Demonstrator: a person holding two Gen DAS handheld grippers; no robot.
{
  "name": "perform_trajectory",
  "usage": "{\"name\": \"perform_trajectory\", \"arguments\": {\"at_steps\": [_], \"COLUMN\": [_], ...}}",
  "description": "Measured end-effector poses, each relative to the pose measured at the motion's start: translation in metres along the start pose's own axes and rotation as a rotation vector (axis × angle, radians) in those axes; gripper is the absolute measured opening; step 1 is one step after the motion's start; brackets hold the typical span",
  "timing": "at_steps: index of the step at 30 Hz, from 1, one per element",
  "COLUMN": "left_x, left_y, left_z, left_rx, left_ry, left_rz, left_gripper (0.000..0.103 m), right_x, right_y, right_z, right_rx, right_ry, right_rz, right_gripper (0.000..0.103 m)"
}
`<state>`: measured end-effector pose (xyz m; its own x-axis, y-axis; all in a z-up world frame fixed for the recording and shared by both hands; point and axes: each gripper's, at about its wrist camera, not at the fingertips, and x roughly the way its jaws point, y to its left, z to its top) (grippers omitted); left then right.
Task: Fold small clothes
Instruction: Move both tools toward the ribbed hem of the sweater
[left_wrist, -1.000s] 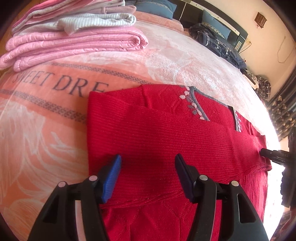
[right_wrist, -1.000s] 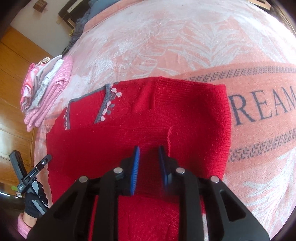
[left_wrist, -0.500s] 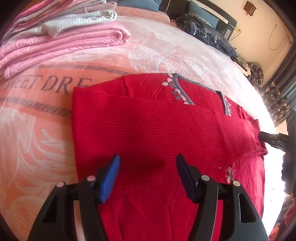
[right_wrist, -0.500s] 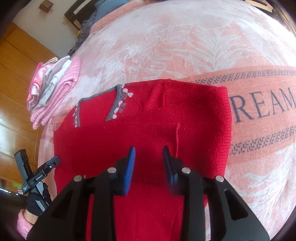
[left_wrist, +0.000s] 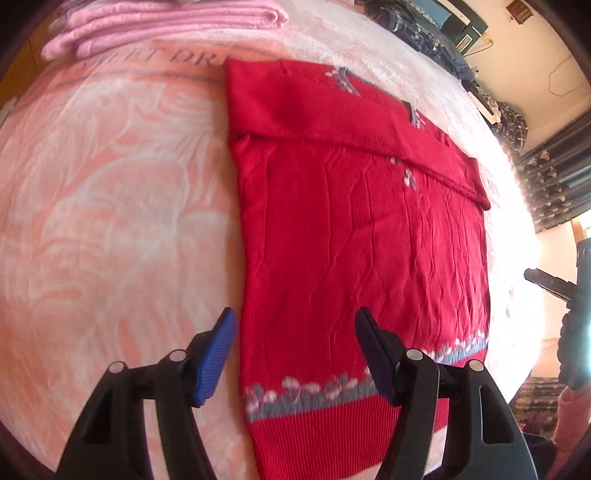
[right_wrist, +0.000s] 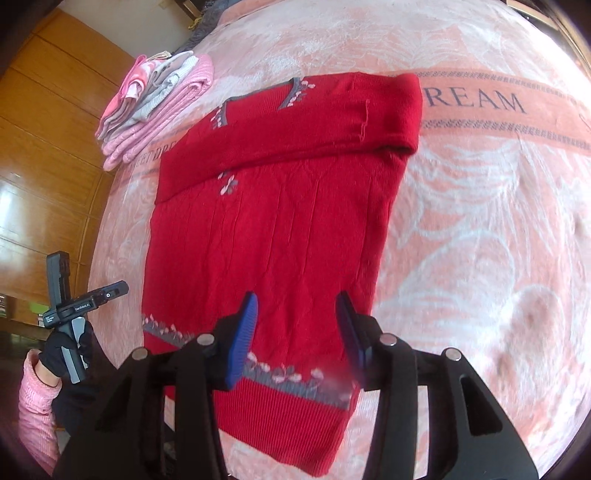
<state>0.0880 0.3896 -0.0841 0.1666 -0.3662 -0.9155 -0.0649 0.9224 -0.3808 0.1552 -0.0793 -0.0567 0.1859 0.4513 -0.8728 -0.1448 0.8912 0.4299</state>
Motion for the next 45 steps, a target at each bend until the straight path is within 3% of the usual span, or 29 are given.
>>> {"name": "perform_trajectory", "arguments": {"at_steps": [5, 9, 13, 18, 21, 24, 30, 42, 43, 45], "left_x": [0.0, 0.008, 0.011, 0.019, 0.03, 0.034, 0.037, 0.033, 0.033, 0.033], "left_y": [0.009, 0.027, 0.023, 0.009, 0.009, 0.001, 0.002, 0.0, -0.002, -0.005], "left_z": [-0.055, -0.087, -0.1, -0.116, -0.123, -0.126, -0.124, -0.136, -0.136, -0.137], "left_rx": [0.053, -0.039, -0.061, -0.022, -0.028, 0.02, -0.003, 0.021, 0.028, 0.034], "left_ry": [0.064, 0.136, 0.142, 0.18, 0.183, 0.189, 0.196, 0.216, 0.215, 0.223], "left_rz": [0.022, -0.034, -0.049, -0.063, -0.081, -0.07, -0.103, -0.054, -0.056, -0.068], "left_gripper": [0.067, 0.067, 0.067, 0.067, 0.067, 0.067, 0.067, 0.066, 0.064, 0.044], "right_x": [-0.004, 0.011, 0.031, 0.04, 0.038, 0.042, 0.051, 0.061, 0.062, 0.064], "right_y": [0.001, -0.004, -0.004, -0.015, -0.027, -0.032, -0.031, -0.021, -0.018, -0.014], "right_z": [-0.074, -0.123, -0.148, -0.151, -0.148, -0.154, -0.159, -0.159, -0.16, -0.161], "right_rx": [-0.039, -0.039, -0.057, -0.015, 0.038, 0.034, 0.009, -0.013, -0.022, -0.044], "right_ry": [0.081, 0.178, 0.248, 0.247, 0.221, 0.236, 0.261, 0.277, 0.281, 0.285], "right_rz": [-0.033, -0.055, -0.109, -0.103, -0.051, -0.047, -0.041, -0.032, -0.029, -0.035], "right_gripper": [0.048, 0.048, 0.048, 0.048, 0.048, 0.048, 0.046, 0.041, 0.036, 0.026]}}
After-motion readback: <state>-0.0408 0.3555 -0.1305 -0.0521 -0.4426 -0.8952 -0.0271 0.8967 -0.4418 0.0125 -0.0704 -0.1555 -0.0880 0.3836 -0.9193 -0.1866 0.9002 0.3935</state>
